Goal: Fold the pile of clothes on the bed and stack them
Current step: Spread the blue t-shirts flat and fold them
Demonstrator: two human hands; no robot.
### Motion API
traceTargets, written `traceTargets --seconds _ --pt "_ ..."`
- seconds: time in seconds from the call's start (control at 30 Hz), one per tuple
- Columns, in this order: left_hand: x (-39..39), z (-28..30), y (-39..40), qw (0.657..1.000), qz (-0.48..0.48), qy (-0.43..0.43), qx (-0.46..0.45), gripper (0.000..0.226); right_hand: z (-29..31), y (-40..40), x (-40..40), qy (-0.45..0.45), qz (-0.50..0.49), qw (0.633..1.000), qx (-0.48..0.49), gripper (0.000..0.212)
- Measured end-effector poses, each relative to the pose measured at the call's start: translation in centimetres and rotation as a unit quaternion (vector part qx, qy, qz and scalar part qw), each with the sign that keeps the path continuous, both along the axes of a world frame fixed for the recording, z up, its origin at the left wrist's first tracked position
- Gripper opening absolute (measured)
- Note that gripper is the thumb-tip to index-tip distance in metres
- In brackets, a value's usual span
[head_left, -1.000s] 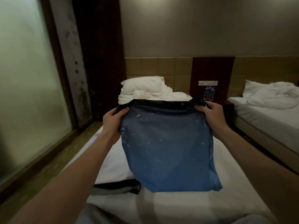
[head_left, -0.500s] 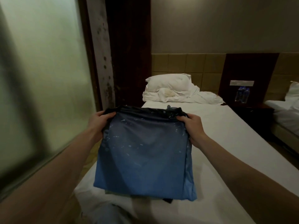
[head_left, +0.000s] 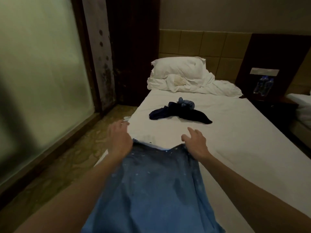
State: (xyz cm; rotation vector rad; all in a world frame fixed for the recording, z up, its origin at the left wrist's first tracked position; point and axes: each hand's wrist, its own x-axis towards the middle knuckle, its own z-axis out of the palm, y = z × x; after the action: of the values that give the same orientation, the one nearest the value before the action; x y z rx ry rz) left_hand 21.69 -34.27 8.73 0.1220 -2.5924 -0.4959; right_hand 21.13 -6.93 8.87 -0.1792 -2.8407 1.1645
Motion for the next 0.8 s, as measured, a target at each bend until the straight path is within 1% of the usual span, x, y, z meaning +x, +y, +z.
traceTargets --seconds 0.03,0.07,0.1,0.13,0.17,0.2,0.23,0.3,0.37,0.43,0.47,0.53,0.67,0.8 --pt "0.4 -1.0 0.9 0.995 -0.081 0.015 -0.064 0.041 -1.3 -0.3 0.3 0.02 0.033 0.996 0.086 0.07" --pt "0.9 -2.2 1.7 0.979 -0.169 -0.001 -0.118 0.04 -2.6 -0.7 0.8 0.039 0.079 0.984 0.157 0.068" --pt "1.2 -3.5 2.5 0.954 -0.243 -0.044 -0.169 0.045 -3.8 -1.1 1.2 0.046 0.13 0.967 0.215 0.068" --pt "1.4 -4.8 3.1 0.928 -0.285 -0.099 -0.219 0.054 -4.8 -1.5 1.7 0.041 0.173 0.947 0.269 0.07" --pt "1.5 -6.0 3.5 0.908 -0.294 -0.148 -0.259 0.062 -5.9 -1.7 2.1 0.03 0.201 0.928 0.314 0.077" --pt "1.4 -7.0 3.7 0.899 -0.287 -0.181 -0.276 0.067 -6.8 -1.8 2.3 0.019 0.212 0.915 0.342 0.086" --pt "1.3 -7.7 3.8 0.898 -0.276 -0.199 -0.278 0.071 -7.4 -1.6 2.2 0.007 0.212 0.911 0.353 0.095" --pt "0.9 -8.4 4.1 0.903 -0.258 -0.205 -0.275 0.075 -7.8 -0.9 1.6 -0.01 0.201 0.918 0.342 0.101" --pt "0.1 -8.2 4.5 0.909 -0.24 -0.188 -0.285 0.081 -7.7 0.4 0.8 -0.015 0.18 0.93 0.321 0.093" --pt "-0.8 -7.5 5.3 0.918 -0.224 -0.171 -0.28 0.086 -7.3 2.3 -0.5 -0.025 0.148 0.94 0.305 0.075" --pt "-1.3 -7.1 5.7 0.921 -0.22 -0.168 -0.273 0.086 -7.0 3.4 -1.2 -0.028 0.131 0.946 0.294 0.069" --pt "-2.7 -6.3 7.2 0.929 -0.219 -0.161 -0.253 0.081 -6.2 6.0 -2.5 -0.019 0.1 0.954 0.282 0.065" --pt "-5.9 -5.1 11.2 0.938 -0.216 -0.151 -0.225 0.072 -4.5 9.9 -5.3 -0.012 0.08 0.955 0.287 0.064" --pt "-10.7 -4.3 16.3 0.945 -0.217 -0.15 -0.195 0.065 -3.2 13.4 -9.9 -0.007 0.063 0.957 0.284 0.064"
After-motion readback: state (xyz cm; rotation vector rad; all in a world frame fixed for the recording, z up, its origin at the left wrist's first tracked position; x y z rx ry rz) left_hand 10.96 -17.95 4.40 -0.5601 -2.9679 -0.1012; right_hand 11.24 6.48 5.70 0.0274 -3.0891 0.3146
